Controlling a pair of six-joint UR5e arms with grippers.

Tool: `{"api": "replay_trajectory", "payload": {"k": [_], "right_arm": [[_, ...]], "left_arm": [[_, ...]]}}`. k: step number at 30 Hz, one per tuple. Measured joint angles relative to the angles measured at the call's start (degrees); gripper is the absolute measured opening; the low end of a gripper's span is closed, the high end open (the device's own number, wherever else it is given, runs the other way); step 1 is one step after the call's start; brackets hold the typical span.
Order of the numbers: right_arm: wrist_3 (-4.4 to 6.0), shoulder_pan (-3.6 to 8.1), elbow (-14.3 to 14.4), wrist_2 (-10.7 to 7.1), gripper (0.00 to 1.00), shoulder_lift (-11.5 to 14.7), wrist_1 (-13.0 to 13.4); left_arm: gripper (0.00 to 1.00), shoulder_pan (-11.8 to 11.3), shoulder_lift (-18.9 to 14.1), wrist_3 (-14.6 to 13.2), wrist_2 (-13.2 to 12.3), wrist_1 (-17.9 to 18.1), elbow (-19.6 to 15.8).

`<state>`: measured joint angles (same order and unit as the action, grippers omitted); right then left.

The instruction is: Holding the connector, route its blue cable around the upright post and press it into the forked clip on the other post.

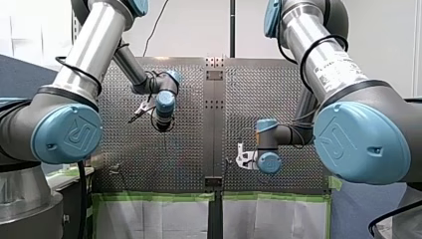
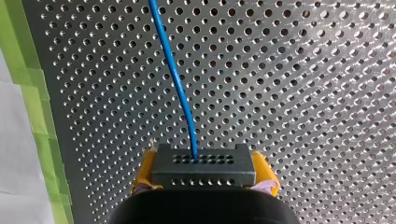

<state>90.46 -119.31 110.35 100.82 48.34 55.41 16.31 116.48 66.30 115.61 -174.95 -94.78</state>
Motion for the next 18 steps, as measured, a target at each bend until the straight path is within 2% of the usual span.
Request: {"api": "replay_trajectory", "payload": {"k": [5,14,18], "right_arm": [[0.0,0.0,0.01,0.0,0.0,0.01,-0.06],[0.14,-0.08,-0.01,-0.01,0.0,0.04,-0.07],[0.17,-0.09,0.0,0.0,0.0,0.02,-0.05]], "left_arm": [[1.0,-0.03,0.0,0.3,-0.85,1.79,-0.48],[1.0,-0.6,0.03,0.68,2.87,4.59,-1.29],[1.0,-0.97,0.03,0.8,3.3,6.22,-2.1]]}}
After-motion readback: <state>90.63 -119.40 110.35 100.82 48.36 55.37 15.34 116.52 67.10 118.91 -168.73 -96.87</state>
